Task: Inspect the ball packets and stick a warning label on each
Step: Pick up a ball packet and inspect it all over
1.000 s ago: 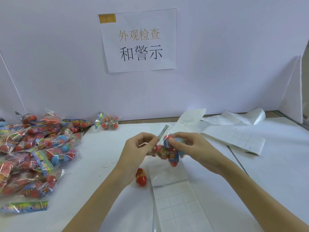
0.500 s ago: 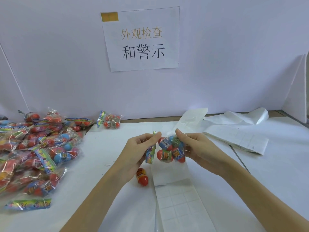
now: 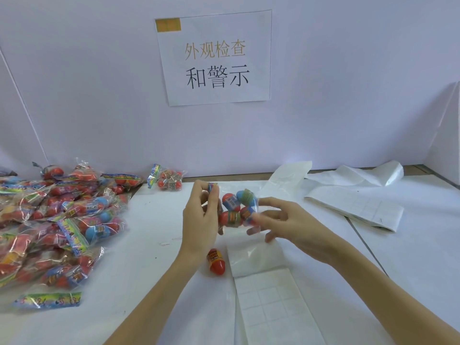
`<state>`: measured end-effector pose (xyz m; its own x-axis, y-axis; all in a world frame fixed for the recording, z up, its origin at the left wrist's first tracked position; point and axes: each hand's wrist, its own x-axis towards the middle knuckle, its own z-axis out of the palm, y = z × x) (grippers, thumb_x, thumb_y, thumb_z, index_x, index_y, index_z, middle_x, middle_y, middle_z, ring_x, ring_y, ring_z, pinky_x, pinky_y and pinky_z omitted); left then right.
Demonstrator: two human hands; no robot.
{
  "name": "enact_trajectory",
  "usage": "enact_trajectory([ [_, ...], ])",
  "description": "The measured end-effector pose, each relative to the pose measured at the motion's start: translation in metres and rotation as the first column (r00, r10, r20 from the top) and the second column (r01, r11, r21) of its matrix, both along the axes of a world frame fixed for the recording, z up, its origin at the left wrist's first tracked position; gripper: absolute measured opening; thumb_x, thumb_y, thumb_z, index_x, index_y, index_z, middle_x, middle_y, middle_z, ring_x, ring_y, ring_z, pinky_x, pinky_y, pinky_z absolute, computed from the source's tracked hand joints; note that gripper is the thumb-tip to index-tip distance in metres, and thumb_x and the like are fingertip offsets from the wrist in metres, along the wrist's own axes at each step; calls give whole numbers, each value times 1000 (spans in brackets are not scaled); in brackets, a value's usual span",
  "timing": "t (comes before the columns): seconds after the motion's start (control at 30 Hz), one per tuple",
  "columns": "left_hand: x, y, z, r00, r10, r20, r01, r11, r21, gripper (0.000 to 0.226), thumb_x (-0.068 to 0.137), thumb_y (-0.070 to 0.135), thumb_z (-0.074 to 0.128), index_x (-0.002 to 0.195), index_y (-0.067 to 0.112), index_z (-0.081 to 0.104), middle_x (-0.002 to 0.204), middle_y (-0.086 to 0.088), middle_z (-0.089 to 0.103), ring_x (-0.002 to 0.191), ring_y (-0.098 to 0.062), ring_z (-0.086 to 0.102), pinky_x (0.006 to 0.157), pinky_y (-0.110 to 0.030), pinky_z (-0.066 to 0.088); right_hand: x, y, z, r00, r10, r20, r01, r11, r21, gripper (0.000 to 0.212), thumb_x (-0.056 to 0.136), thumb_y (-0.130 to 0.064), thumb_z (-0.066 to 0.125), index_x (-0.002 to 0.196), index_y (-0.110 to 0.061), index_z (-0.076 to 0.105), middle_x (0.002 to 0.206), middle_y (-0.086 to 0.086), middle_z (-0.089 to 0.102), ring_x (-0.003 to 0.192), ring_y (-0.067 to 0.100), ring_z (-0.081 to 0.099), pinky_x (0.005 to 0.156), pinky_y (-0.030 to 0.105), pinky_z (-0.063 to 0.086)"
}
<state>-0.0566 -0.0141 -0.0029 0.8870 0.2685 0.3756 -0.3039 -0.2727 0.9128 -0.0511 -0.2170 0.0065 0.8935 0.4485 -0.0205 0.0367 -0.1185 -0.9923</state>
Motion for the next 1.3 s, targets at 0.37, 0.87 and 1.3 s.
enact_trajectory([
  [0.37, 1, 1, 5, 997, 15, -79, -20, 998, -63, 18, 105, 37, 54, 104, 19, 56, 67, 1, 61, 58, -9, 59, 51, -16, 49, 8, -17, 4, 994, -14, 112, 14, 1000, 9, 30, 96, -15, 75, 126, -22, 72, 92, 13, 78, 83, 17, 70, 70, 23, 54],
  [0.87, -6, -2, 9, 904, -382, -194, 348, 919, -187, 34, 87, 48, 69, 110, 25, 80, 103, 1, 80, 96, -16, 75, 77, -24, 60, 3, -19, 17, 902, -86, 424, 180, 966, -186, 44, 97, 5, 50, 119, -27, 72, 68, -11, 60, 66, 1, 55, 66, 16, 46],
  [1.3, -8, 4, 15, 971, -192, -141, 143, 943, -302, 7, 85, 23, 82, 82, 29, 85, 88, 0, 82, 72, -1, 72, 53, -12, 48, 7, -15, 7, 888, -171, 426, 267, 948, -175, 19, 100, -35, 66, 90, -35, 82, 71, -9, 75, 61, 3, 57, 61, 17, 50],
])
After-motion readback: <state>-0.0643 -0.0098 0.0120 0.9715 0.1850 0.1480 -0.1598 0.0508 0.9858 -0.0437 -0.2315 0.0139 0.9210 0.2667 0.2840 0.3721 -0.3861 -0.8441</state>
